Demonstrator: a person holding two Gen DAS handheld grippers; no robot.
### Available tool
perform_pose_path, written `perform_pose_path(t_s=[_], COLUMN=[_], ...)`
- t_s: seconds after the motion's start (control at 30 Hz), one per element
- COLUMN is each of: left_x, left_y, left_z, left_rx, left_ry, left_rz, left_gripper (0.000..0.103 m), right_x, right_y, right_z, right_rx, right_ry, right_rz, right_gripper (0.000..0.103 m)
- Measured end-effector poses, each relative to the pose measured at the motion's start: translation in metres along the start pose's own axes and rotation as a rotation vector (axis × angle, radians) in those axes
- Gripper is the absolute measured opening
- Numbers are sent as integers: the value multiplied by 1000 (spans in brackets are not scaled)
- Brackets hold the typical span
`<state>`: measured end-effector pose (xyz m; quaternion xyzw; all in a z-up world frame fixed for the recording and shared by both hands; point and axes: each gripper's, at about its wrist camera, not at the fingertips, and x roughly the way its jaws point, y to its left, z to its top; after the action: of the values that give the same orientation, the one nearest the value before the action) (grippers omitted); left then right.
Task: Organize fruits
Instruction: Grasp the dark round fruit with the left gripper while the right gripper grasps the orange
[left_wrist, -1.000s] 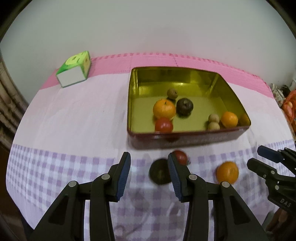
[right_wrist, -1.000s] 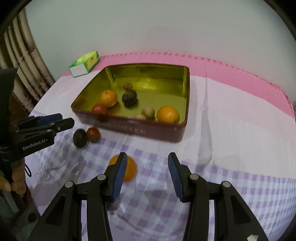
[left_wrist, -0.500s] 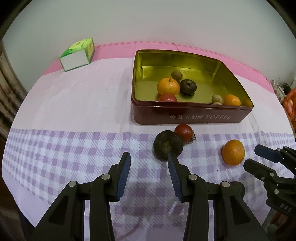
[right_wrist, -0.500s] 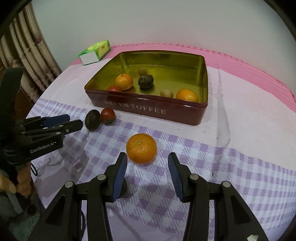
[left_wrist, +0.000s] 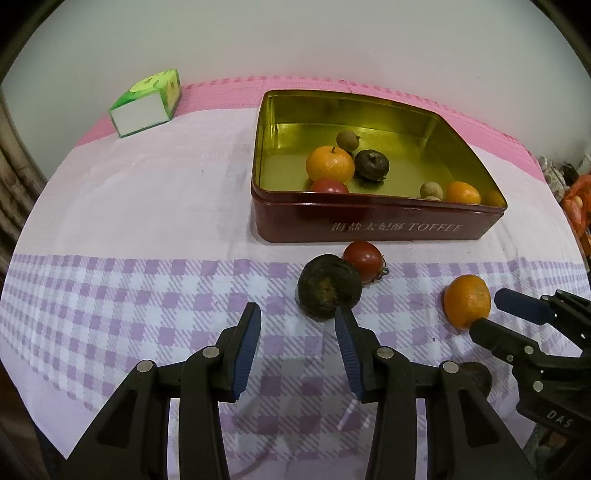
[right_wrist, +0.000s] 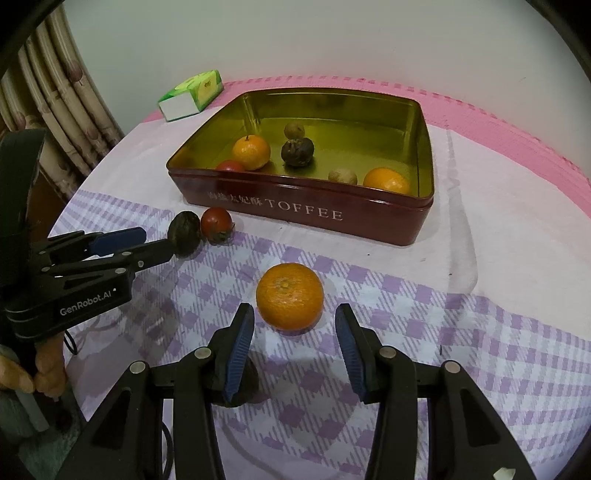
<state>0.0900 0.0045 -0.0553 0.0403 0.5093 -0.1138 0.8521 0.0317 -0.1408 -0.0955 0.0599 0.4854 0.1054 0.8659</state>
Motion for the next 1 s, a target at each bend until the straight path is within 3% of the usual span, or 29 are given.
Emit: perform_pose_path(t_s=[0.7, 1.0], left_x=[7, 11], left_y=[-3, -8], left_z=[-2, -1], left_rx=[13, 19], left_ry=[23, 28], left_rz=[-45, -47], left_gripper=[44, 44], right_x=[20, 22], right_y=[0, 2], right_z=[6, 8], right_rx=[-1, -13], right_ry=[28, 14], right_rz=[11, -2], right_gripper=[46, 40])
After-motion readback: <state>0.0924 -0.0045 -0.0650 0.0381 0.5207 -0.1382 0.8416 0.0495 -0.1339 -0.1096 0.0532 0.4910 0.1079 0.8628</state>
